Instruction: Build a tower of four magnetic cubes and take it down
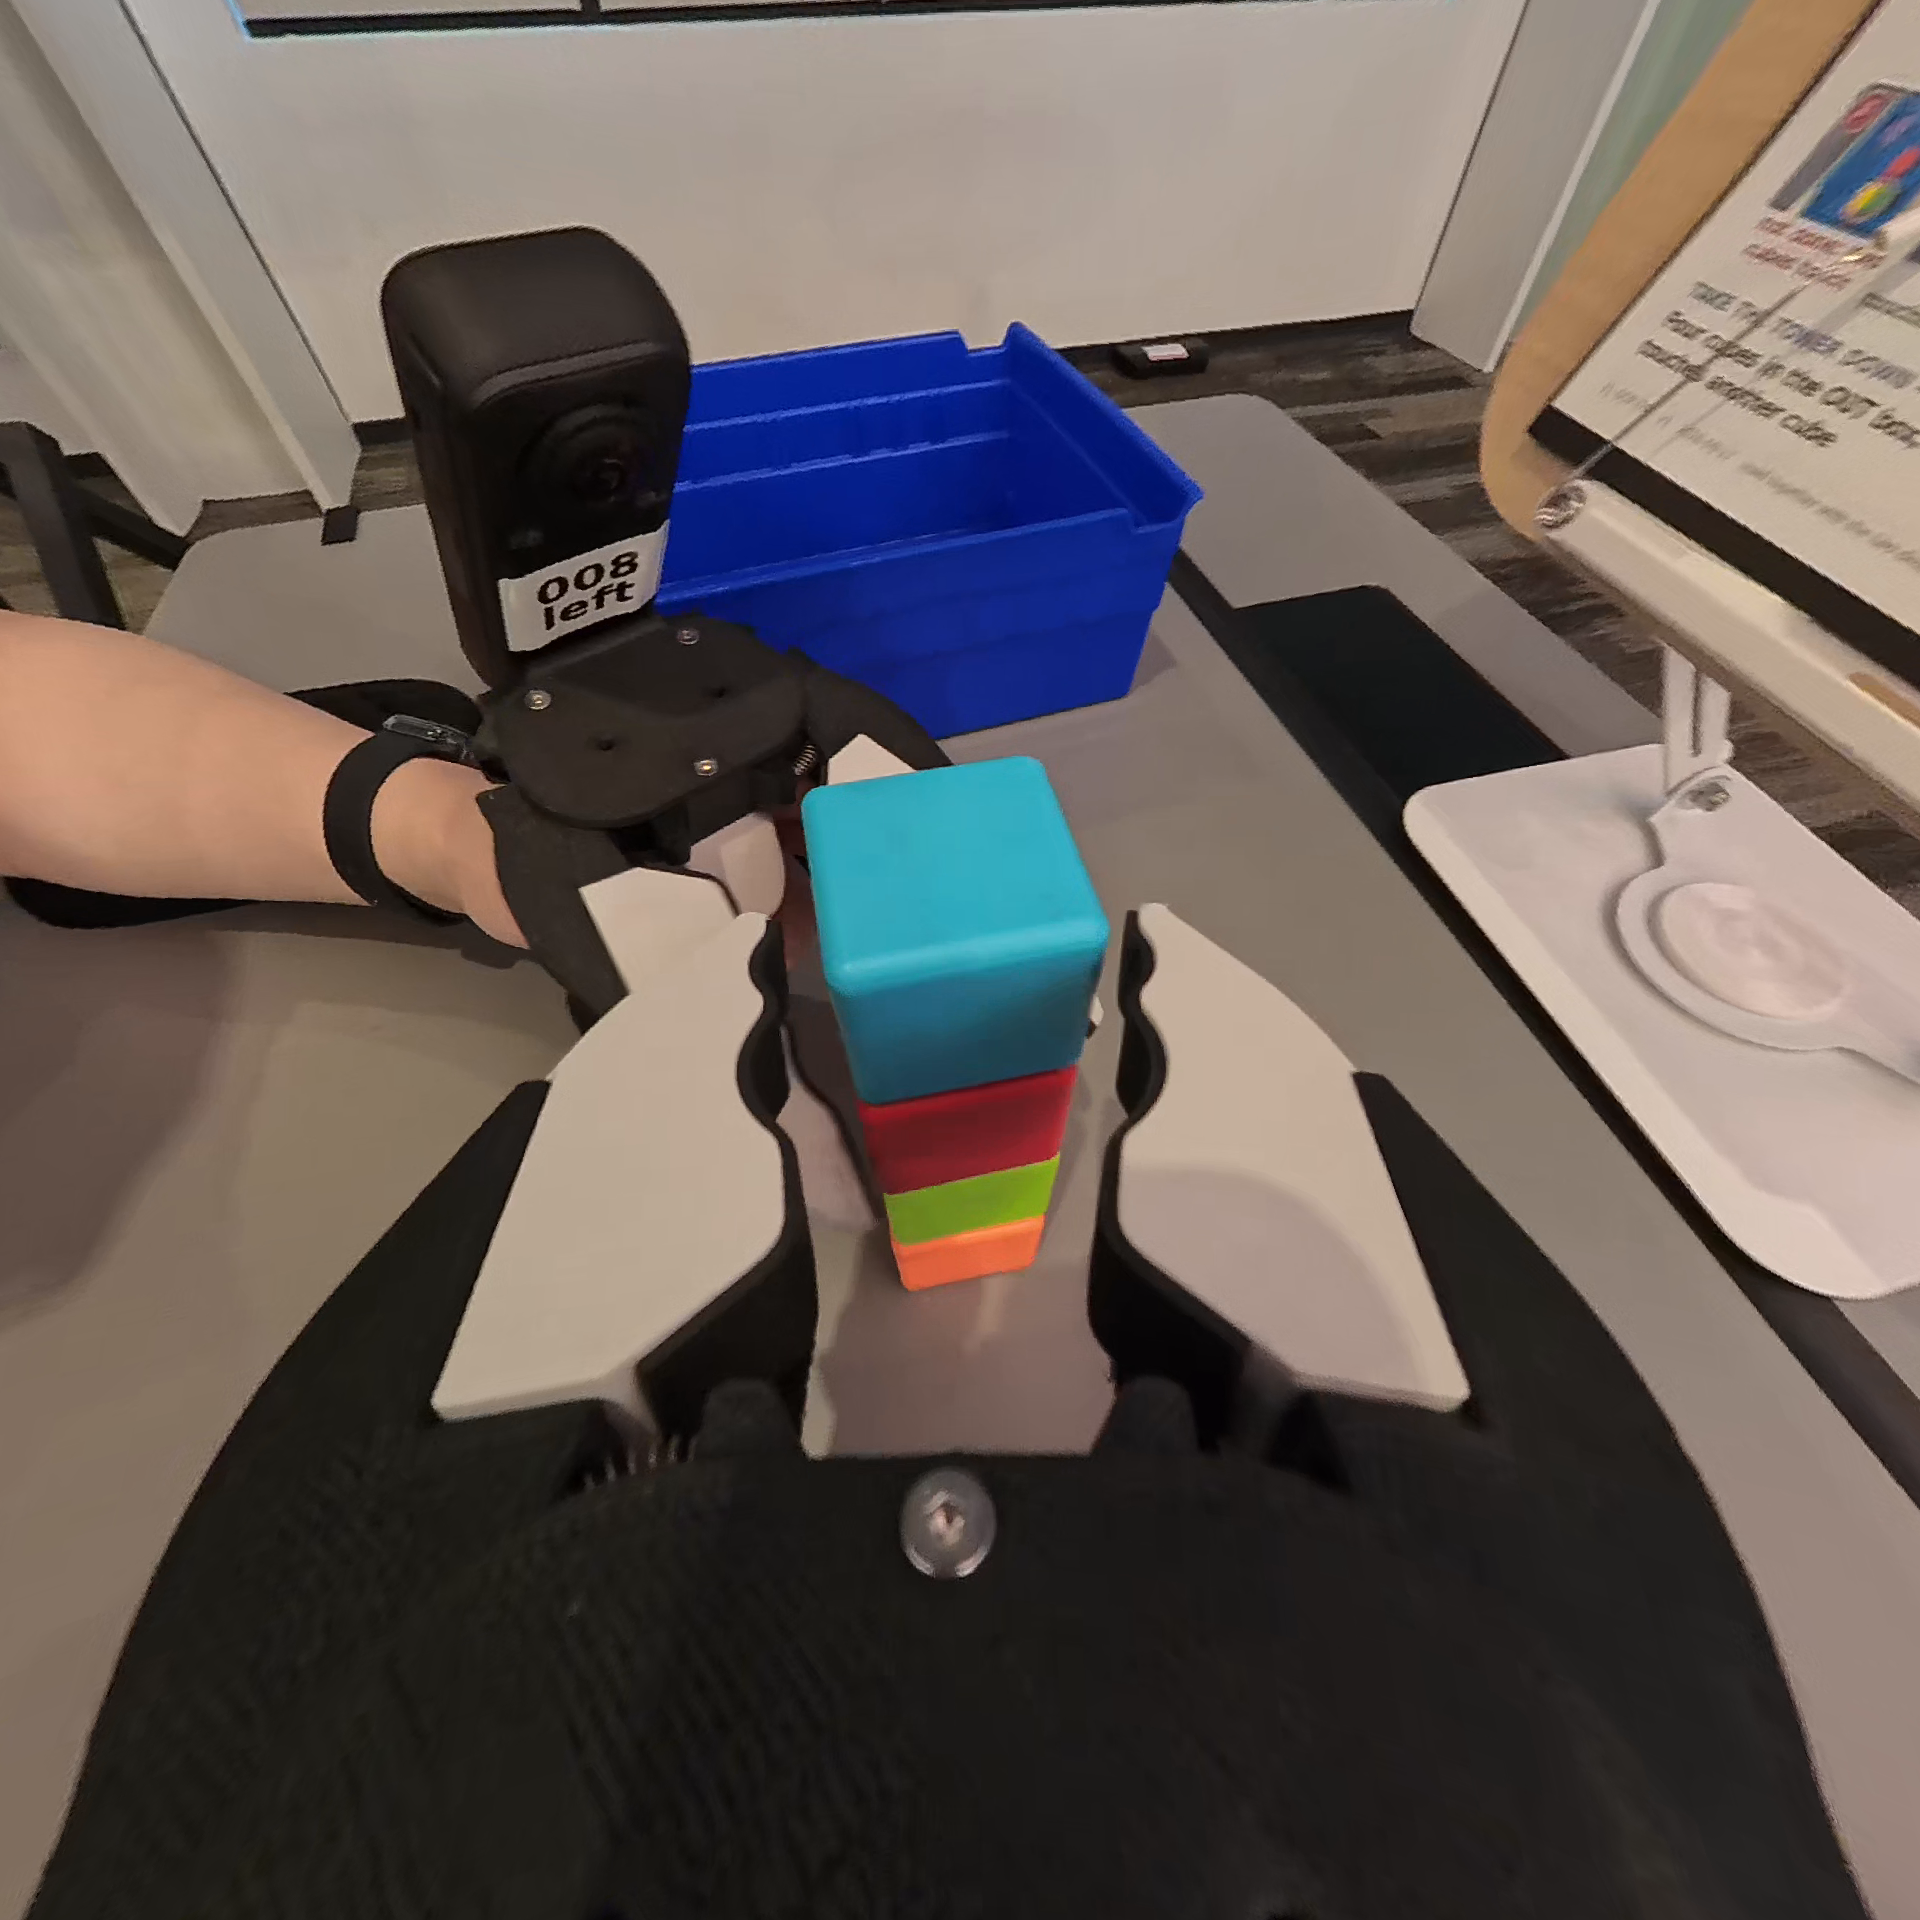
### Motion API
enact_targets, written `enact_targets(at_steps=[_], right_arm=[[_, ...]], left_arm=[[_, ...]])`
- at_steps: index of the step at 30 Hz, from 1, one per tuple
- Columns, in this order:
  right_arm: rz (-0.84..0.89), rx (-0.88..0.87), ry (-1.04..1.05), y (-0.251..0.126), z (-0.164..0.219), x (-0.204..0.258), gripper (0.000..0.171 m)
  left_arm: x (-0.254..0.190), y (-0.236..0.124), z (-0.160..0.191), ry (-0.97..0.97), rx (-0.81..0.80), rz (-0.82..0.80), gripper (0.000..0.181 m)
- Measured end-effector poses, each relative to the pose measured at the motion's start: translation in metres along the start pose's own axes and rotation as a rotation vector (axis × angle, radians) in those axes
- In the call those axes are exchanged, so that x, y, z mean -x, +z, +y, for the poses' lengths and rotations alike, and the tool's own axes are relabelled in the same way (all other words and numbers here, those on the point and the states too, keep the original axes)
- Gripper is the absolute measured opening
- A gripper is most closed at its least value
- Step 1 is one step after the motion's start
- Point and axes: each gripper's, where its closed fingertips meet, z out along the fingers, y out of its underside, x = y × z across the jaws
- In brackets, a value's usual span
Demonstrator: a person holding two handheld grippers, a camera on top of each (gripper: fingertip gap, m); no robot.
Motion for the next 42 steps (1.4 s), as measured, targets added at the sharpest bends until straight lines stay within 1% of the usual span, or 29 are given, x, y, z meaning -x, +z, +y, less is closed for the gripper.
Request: enact_targets(at_steps=[2,7,14,23,30,33,36,38,40,42], right_arm=[[-0.002,0.008,-0.008,0.003,0.002,0.002,0.061],[0.009,0.032,-0.021,0.007,0.007,0.001,0.054],[-0.010,0.018,0.004,0.007,0.005,0.003,0.053],[-0.007,0.028,-0.021,0.007,0.005,0.004,0.052],[-0.024,0.033,0.027,0.006,0.004,0.004,0.052],[-0.073,-0.005,0.123,0.004,-0.001,0.005,0.051],[-0.113,-0.101,0.204,-0.005,-0.015,0.003,0.051],[-0.102,-0.141,0.210,-0.016,-0.025,-0.001,0.051],[-0.036,-0.147,0.175,-0.032,-0.034,-0.010,0.051],[0.069,-0.148,0.153,-0.064,-0.046,-0.027,0.051]], left_arm=[[0.002,0.000,0.000,0.004,-0.004,-0.015,0.061],[0.000,-0.001,0.000,0.006,0.007,-0.007,0.061],[-0.001,-0.001,0.001,0.002,0.020,-0.011,0.061],[-0.002,-0.001,0.001,0.009,0.023,-0.011,0.061],[-0.002,-0.001,0.001,0.006,0.027,-0.012,0.061],[-0.003,-0.001,0.001,0.015,0.032,-0.013,0.061],[-0.002,-0.001,0.001,0.010,0.035,-0.015,0.061],[-0.002,-0.001,0.001,0.006,0.035,-0.012,0.061],[-0.002,-0.001,0.001,0.006,0.037,-0.012,0.061],[-0.002,-0.001,0.001,0.006,0.039,-0.013,0.061]])
